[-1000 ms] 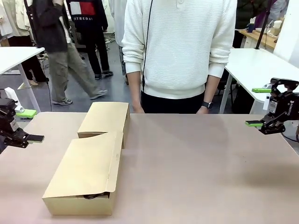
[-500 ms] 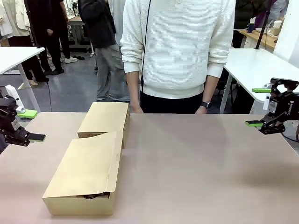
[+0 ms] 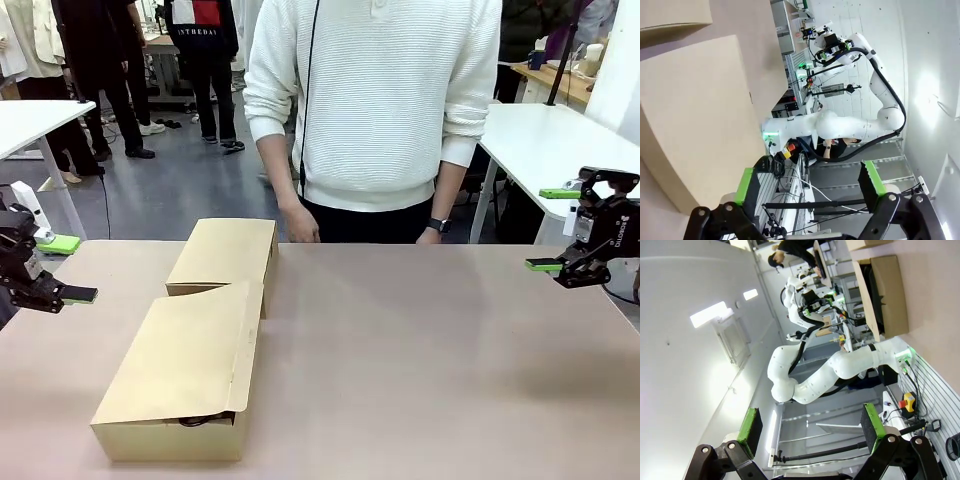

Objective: Place items inside the box.
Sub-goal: Close the lid of the Mailer Box closest to the robot.

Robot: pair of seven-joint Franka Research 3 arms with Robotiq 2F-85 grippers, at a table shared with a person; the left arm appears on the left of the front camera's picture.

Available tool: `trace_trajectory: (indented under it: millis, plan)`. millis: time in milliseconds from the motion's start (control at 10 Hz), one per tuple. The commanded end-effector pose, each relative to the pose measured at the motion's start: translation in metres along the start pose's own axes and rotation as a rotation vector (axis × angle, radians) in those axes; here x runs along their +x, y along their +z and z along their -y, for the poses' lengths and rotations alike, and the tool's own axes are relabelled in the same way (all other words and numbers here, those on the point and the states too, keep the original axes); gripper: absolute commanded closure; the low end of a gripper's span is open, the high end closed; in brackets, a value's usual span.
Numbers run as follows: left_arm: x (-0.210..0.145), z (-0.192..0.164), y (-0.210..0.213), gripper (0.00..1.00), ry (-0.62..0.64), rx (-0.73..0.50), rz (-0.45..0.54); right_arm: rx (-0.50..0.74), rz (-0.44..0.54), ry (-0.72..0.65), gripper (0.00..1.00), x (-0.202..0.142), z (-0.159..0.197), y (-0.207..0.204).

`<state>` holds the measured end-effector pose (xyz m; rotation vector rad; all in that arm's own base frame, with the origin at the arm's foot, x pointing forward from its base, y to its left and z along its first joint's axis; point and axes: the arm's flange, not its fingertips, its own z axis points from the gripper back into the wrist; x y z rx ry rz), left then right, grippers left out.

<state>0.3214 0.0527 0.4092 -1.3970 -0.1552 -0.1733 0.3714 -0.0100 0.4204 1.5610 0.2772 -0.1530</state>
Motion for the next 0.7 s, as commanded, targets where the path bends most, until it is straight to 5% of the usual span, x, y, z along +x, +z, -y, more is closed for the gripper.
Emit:
trace_trajectory:
  millis: [0,600]
  plan:
    - [-0.0038,-0.0007,0.0019,0.00,-0.012,0.010,-0.006,-0.007,-0.011,-0.010,0.00,-0.0024,-0.0036,0.0023]
    - [-0.0038,-0.0007,0.0019,0.00,-0.012,0.010,-0.006,-0.007,-0.011,-0.010,0.00,-0.0024,-0.0036,0.0023]
